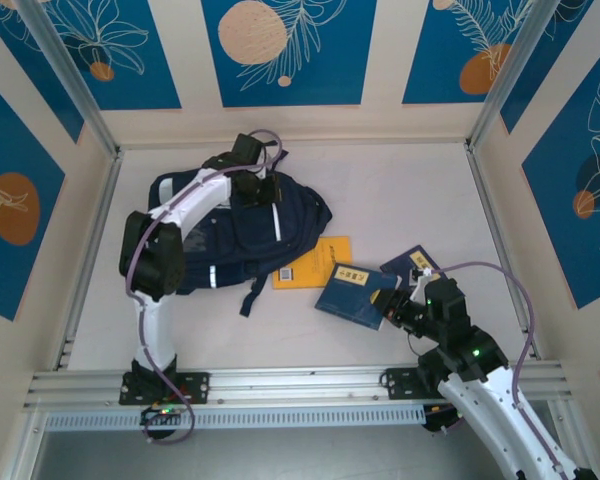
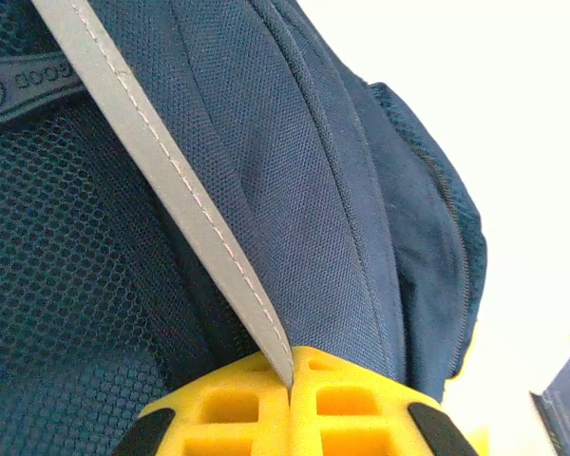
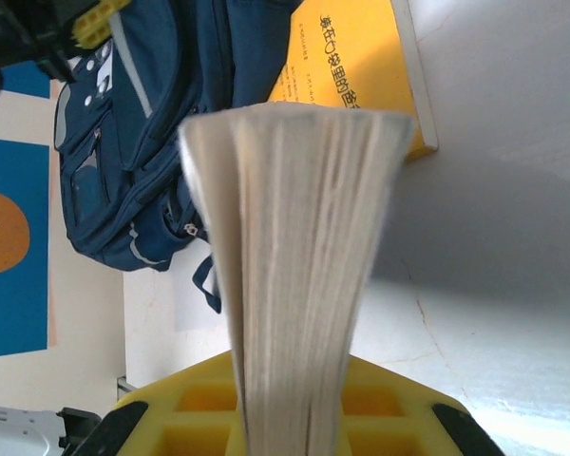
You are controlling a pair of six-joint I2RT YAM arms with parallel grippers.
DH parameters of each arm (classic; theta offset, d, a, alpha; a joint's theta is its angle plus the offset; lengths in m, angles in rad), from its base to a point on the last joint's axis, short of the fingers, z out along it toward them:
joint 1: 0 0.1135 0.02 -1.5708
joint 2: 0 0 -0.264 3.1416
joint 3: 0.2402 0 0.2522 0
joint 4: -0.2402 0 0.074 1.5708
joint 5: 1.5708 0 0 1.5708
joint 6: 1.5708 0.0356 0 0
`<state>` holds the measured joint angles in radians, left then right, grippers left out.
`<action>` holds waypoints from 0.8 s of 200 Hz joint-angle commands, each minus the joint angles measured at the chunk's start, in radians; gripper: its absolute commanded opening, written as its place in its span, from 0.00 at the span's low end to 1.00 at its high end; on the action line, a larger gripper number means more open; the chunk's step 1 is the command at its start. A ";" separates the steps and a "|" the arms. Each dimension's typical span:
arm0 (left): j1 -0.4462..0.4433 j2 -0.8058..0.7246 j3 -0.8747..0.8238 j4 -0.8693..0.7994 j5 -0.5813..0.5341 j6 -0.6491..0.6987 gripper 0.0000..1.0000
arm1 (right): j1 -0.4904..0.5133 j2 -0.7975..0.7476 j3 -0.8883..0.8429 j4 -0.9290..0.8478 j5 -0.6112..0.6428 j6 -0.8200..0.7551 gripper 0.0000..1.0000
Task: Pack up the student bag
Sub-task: Open the student bag at the top-center of the table, then place the book in the student bag.
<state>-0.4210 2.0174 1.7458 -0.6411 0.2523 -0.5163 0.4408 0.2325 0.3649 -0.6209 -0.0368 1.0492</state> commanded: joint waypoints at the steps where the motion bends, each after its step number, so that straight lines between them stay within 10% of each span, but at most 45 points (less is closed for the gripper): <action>1: 0.016 -0.197 0.031 -0.059 0.016 0.004 0.00 | -0.005 -0.001 0.046 -0.001 0.016 -0.031 0.00; 160: -0.004 -0.661 -0.315 -0.136 0.365 0.102 0.00 | -0.008 0.114 0.195 0.130 -0.108 -0.106 0.00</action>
<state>-0.3985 1.3994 1.4479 -0.8047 0.4858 -0.4614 0.4366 0.3092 0.5808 -0.6041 -0.0727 0.9222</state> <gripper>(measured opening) 0.040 0.123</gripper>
